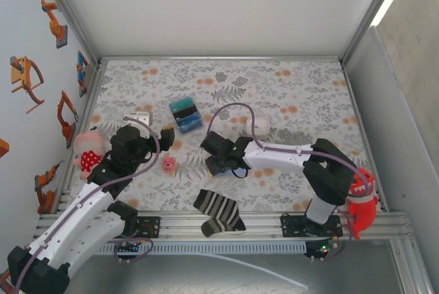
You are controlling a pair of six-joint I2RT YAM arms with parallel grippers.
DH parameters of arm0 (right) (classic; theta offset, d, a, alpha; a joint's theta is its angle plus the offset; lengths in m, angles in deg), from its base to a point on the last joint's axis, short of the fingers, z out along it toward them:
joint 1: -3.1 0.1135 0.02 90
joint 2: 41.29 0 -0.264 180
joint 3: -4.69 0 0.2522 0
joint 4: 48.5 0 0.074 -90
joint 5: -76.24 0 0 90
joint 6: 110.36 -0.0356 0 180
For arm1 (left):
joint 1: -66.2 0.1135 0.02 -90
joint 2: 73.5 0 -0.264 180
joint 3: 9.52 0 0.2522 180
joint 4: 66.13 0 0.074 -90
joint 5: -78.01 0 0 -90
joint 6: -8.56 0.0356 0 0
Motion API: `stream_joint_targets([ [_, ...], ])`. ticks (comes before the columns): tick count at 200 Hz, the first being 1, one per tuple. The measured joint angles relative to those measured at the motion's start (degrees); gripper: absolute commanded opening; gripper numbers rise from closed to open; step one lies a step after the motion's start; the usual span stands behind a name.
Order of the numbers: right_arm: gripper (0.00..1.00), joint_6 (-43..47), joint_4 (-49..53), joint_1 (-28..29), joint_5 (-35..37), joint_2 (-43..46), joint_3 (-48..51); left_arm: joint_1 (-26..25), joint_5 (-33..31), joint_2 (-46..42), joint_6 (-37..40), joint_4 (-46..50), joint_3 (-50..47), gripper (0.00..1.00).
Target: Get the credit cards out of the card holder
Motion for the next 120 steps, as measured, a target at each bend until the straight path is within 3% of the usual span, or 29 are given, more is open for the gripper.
stream_joint_targets([
  [120,0.52,-0.17,-1.4,0.0,-1.14,-6.36,-1.29,0.0,-1.03,2.54,-5.2,0.57,-0.02,0.97],
])
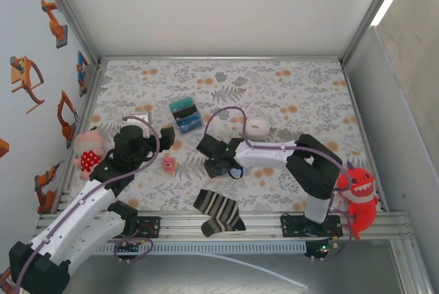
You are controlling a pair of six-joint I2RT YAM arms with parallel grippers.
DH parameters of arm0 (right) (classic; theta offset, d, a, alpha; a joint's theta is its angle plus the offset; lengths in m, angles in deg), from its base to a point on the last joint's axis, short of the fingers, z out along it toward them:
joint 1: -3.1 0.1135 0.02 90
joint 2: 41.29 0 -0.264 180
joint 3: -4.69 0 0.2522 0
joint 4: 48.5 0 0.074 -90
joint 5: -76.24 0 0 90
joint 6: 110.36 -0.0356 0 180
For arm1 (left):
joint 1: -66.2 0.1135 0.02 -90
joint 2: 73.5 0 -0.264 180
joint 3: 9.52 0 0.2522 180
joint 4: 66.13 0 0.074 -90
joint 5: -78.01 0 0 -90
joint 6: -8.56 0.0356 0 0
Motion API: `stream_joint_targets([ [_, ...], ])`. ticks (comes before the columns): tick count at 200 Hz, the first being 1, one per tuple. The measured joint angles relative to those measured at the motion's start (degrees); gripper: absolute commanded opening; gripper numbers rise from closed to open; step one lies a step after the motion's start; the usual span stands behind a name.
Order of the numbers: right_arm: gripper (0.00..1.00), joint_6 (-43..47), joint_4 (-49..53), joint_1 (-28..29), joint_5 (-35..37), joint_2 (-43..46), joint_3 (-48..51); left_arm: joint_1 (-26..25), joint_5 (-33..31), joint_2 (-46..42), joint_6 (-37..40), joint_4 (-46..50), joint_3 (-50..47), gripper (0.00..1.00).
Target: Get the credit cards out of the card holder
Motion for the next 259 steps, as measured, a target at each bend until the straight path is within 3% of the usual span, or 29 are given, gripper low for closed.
stream_joint_targets([
  [41,0.47,-0.48,-1.07,0.0,-0.55,-0.26,0.02,0.0,0.0,1.25,-0.07,0.79,0.0,0.97],
  [49,0.33,-0.76,-1.33,0.0,-0.61,-0.33,0.04,0.02,0.0,1.38,-0.11,0.92,0.0,0.97],
  [58,0.28,-1.2,-1.81,0.0,-0.72,-0.33,0.22,0.0,0.0,1.4,-0.22,1.05,0.0,0.97],
  [126,0.28,-1.49,-3.87,-0.33,-0.85,0.39,1.6,0.0,0.98,0.5,-0.15,1.95,0.04,0.97],
  [180,0.15,-1.36,-5.29,-1.95,-3.26,3.52,4.59,-0.11,2.58,-0.35,1.36,1.99,0.48,0.97],
  [259,0.14,-1.55,-9.38,-3.93,-7.41,6.05,6.32,-4.02,0.48,-0.31,3.15,1.77,-0.09,0.97],
])
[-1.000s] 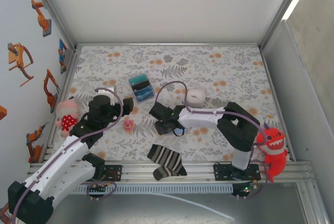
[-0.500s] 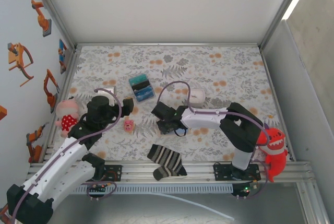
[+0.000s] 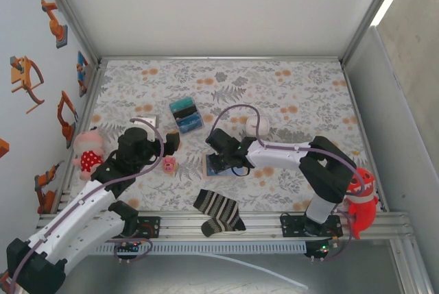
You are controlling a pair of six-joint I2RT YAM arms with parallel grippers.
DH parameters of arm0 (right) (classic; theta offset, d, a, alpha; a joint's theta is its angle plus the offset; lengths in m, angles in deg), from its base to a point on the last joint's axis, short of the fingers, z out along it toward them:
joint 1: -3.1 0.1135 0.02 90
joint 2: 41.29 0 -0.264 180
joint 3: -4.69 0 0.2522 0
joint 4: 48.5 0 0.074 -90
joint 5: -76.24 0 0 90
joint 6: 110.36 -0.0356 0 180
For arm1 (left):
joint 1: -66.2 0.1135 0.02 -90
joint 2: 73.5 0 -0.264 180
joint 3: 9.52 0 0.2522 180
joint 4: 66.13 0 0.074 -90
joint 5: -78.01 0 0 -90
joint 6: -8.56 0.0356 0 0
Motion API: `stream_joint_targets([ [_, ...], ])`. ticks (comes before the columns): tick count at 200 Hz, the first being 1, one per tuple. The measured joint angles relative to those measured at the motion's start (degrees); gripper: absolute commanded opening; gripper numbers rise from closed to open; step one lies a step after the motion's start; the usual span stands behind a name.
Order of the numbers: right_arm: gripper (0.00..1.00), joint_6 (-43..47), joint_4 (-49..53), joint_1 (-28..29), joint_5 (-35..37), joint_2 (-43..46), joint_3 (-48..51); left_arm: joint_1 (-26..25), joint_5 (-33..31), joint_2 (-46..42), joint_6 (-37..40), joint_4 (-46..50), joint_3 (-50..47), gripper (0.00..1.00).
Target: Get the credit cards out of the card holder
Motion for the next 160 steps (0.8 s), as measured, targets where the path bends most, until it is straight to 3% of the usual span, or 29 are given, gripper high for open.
stream_joint_targets([
  [160,0.25,-2.97,-1.55,-6.75,-0.94,9.66,10.73,-10.05,-12.17,8.04,5.42,-0.33,3.39,0.97],
])
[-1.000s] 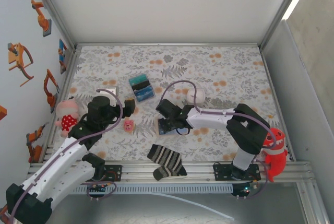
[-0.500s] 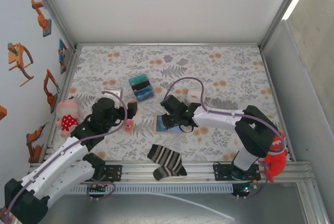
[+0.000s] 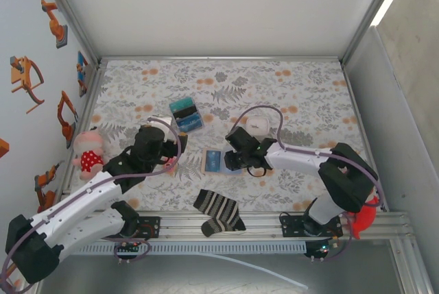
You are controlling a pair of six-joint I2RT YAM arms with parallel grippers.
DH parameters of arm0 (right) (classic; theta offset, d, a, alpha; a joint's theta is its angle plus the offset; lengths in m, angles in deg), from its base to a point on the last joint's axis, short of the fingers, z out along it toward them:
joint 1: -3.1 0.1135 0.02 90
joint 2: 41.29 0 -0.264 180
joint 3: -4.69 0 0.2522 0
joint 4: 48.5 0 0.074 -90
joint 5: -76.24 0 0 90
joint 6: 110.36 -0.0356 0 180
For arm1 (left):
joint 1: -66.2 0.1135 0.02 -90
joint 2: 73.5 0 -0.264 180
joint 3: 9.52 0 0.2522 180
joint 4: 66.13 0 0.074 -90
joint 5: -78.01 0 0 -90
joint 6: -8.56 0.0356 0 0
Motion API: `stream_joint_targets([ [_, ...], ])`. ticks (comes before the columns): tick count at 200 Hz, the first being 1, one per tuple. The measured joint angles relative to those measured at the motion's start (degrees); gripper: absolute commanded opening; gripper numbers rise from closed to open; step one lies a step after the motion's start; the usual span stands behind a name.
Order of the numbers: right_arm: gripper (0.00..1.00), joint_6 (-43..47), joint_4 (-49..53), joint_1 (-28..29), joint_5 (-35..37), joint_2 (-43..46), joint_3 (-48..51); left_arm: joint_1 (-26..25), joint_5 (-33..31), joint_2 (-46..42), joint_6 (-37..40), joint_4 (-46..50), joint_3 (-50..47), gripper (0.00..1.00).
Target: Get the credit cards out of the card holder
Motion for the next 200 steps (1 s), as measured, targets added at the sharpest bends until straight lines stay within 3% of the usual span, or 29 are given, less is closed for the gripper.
stream_joint_targets([
  [55,0.25,-3.3,-0.35,-3.98,0.2,2.89,5.25,-3.32,-1.42,7.34,2.8,-0.2,0.98,0.97],
  [145,0.25,-6.05,0.87,-7.39,1.7,16.09,8.68,-8.87,-3.1,23.37,8.63,-1.73,1.92,0.97],
  [200,0.25,-6.08,2.86,-7.39,2.01,20.33,8.68,-11.98,-7.72,36.74,9.35,2.51,11.67,0.97],
])
